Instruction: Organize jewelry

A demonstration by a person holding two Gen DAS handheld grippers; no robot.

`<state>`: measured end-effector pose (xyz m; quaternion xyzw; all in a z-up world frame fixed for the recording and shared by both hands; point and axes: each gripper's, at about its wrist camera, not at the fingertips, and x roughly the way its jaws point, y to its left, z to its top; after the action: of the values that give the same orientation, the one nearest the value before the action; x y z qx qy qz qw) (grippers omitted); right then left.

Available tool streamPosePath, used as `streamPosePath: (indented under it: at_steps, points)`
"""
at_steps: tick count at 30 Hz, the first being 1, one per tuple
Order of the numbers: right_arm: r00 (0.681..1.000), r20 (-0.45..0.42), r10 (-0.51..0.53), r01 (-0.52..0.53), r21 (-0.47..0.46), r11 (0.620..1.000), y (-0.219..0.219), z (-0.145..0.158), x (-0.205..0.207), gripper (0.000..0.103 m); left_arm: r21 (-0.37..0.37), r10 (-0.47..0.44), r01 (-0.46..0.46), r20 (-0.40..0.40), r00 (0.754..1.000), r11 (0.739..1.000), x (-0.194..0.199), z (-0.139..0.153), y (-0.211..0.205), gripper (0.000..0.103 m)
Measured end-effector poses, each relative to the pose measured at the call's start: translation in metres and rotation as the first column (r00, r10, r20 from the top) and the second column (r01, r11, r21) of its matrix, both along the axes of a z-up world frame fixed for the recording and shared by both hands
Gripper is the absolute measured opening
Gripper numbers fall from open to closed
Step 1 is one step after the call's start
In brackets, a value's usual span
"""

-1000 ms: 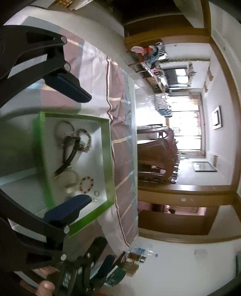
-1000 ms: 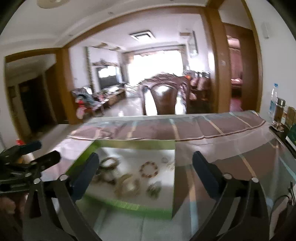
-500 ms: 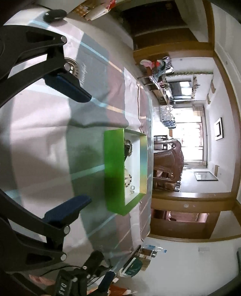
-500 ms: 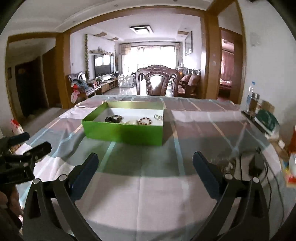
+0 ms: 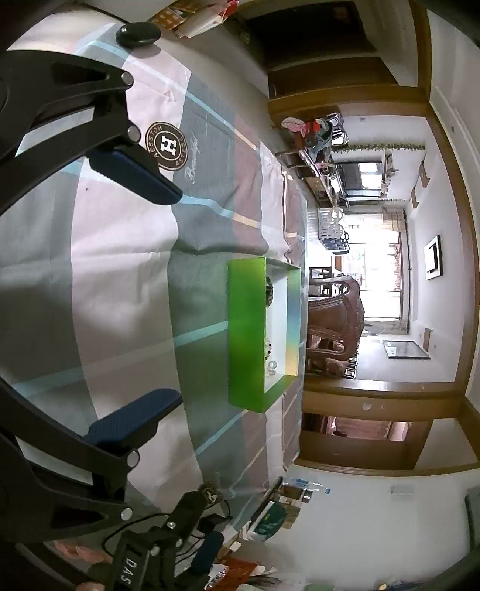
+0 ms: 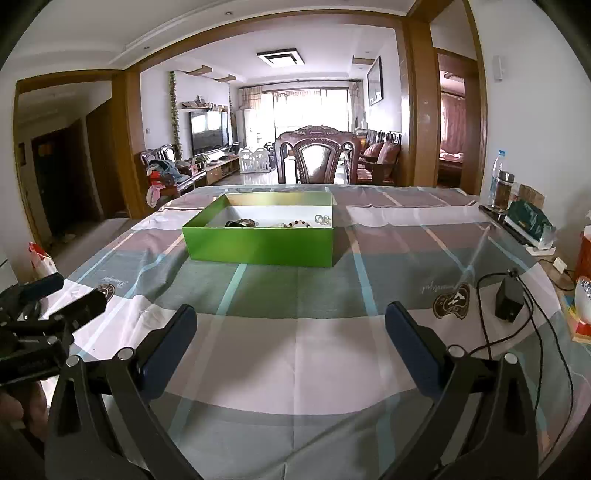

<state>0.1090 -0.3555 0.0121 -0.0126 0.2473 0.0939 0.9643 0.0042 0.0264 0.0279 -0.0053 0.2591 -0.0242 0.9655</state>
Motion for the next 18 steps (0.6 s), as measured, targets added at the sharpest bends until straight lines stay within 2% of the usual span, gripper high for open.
streamPosePath:
  at_steps: [11, 18]
  points:
    - [1.0, -0.014, -0.009, 0.009, -0.01, 1.0, 0.002, -0.006, 0.003, 0.1, -0.004, 0.006, -0.006, -0.001, 1.0, 1.0, 0.002, 0.004, 0.002, 0.099]
    - [1.0, -0.025, -0.016, 0.016, -0.011, 1.0, 0.0, -0.011, 0.007, 0.099, -0.027, -0.015, 0.014, -0.028, 0.999, 1.0, 0.011, -0.001, 0.002, 0.099]
